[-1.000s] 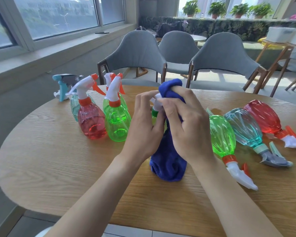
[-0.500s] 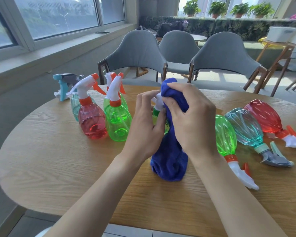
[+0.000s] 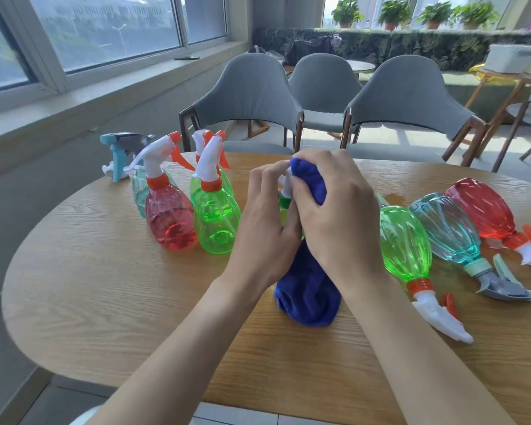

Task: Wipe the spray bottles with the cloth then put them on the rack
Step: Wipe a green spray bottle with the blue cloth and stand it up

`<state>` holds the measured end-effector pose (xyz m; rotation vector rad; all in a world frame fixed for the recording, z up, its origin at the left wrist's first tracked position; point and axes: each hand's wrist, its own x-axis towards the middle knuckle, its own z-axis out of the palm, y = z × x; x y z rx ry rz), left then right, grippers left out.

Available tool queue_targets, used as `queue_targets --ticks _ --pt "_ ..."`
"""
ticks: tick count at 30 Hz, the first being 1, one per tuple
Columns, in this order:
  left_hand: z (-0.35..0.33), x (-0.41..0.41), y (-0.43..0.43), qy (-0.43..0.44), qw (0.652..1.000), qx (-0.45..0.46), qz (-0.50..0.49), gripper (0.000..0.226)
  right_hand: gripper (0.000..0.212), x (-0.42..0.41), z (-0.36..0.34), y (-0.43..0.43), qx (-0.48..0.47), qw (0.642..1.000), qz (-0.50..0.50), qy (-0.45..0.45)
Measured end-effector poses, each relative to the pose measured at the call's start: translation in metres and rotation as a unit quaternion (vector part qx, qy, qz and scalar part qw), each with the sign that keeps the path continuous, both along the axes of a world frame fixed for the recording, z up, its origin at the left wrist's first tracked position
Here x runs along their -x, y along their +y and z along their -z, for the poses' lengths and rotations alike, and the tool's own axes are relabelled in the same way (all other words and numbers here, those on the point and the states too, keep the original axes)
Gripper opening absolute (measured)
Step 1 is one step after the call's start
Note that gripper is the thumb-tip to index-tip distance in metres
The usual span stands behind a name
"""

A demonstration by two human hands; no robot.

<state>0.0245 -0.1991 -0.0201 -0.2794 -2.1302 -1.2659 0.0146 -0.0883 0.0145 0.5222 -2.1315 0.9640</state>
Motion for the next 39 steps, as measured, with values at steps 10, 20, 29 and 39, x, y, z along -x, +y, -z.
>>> queue_targets --ticks 10,20,29,39 --pt "-0.001 -0.003 -0.006 0.015 0.999 0.026 0.012 0.069 0.012 0.008 -0.003 -0.002 0.078 0.995 -0.054 -0.008" --pt "0.0 0.004 -0.007 0.019 1.0 0.015 0.008 0.048 0.044 0.003 -0.002 0.014 0.123 0.982 -0.093 -0.106" --pt "0.004 0.009 -0.009 0.057 0.998 -0.018 -0.007 0.042 0.013 0.001 0.012 0.021 0.167 0.965 -0.152 -0.137" --pt "0.008 0.003 -0.006 0.026 0.999 -0.027 0.004 0.053 0.016 0.004 0.019 0.018 0.254 0.954 -0.129 -0.096"
